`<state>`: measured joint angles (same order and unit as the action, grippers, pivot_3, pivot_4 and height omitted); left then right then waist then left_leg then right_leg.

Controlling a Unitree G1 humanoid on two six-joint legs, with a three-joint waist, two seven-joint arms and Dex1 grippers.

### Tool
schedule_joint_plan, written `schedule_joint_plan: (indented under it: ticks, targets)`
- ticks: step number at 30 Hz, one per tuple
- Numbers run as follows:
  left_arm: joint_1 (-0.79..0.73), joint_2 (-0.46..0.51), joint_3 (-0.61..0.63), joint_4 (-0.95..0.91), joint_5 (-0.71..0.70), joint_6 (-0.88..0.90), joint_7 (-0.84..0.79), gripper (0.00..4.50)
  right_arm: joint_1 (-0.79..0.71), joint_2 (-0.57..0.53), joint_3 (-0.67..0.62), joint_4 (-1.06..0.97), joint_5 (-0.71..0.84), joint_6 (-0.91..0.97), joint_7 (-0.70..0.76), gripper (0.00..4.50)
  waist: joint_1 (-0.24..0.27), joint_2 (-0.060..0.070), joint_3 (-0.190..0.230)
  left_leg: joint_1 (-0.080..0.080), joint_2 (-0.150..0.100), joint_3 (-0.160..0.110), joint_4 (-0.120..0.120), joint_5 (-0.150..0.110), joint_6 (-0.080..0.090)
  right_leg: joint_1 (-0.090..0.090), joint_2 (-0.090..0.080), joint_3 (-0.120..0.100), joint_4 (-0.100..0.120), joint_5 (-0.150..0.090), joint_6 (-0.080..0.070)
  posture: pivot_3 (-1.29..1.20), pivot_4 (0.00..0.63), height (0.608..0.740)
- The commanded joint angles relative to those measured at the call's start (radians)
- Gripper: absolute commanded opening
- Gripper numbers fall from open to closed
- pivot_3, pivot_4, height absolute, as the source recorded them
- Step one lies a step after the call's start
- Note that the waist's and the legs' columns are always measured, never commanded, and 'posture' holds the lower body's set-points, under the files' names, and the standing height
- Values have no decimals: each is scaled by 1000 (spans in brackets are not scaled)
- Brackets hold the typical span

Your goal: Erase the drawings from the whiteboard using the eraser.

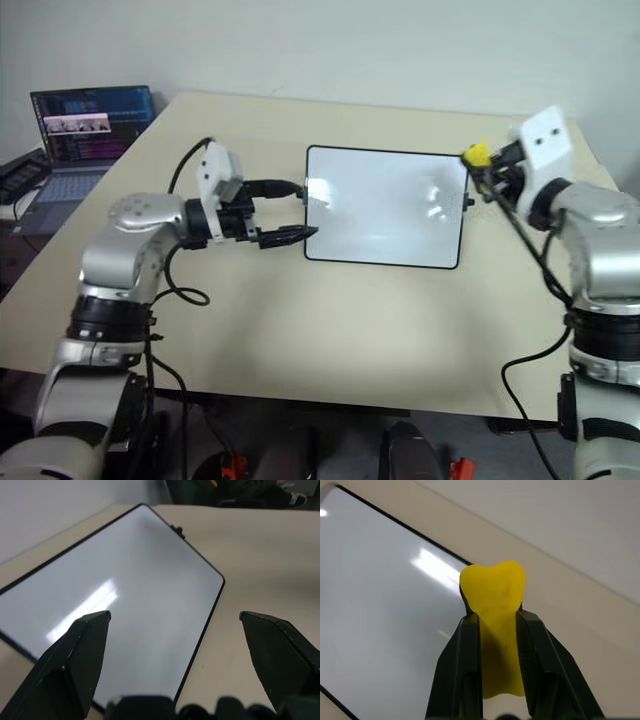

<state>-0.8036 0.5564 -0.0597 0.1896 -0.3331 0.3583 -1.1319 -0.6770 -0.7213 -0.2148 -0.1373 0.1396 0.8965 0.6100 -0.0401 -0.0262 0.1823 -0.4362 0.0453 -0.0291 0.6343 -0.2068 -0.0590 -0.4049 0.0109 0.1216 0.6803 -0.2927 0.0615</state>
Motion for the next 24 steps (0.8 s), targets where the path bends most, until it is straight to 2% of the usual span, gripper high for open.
schedule_joint_plan:
  ticks: [1, 4, 14, 18, 22, 23, 24]
  targets:
    - [-31, -52, -46, 11, 15, -46, -15, 4500, 24, -54, -85, 26, 2, 93, -51, 617, 1, 0, 0, 0, 0, 1, 0, 0, 0, 0, 0, 1, 0, 0, 0, 0, 150, 740]
    - [-41, -147, -127, 40, 61, -104, -11, 4500, 88, -102, -144, 88, 3, 155, -72, 617, 7, 0, 0, 1, 0, 2, 0, 0, 0, 0, 0, 2, 0, 0, 0, 0, 150, 740]
    - [-51, -350, -202, 142, 141, -225, 66, 4500, 132, -124, -134, 292, 1, 105, -107, 617, -12, 1, 0, 3, 0, 4, -1, 0, 0, 0, 0, 4, 1, 0, 0, 0, 150, 740]
    - [-36, -382, -254, 182, 210, -286, 83, 4500, 118, -116, -93, 395, -4, 58, -100, 617, -14, 1, 0, 3, -1, 4, -1, 0, 0, 1, 0, 4, 1, 0, 0, 0, 150, 740]
    - [-25, -388, -257, 177, 210, -288, 77, 4500, 97, -118, -58, 477, -7, 19, -96, 617, -16, 2, 0, 3, -1, 4, -1, 0, 0, 1, 0, 4, 1, 0, 0, 0, 150, 740]
    - [-25, -387, -253, 174, 210, -285, 76, 4500, 92, -119, -51, 491, -8, 11, -99, 967, -16, 2, 0, 3, -1, 4, -1, 0, 0, 1, 0, 4, 1, 0, 0, 0, 150, 740]
    - [-24, -384, -251, 172, 209, -283, 75, 4500, 88, -120, -44, 501, -7, 6, -97, 967, -16, 2, -1, 3, -1, 4, -1, 0, 0, 1, 0, 4, 1, 0, 0, 0, 150, 740]
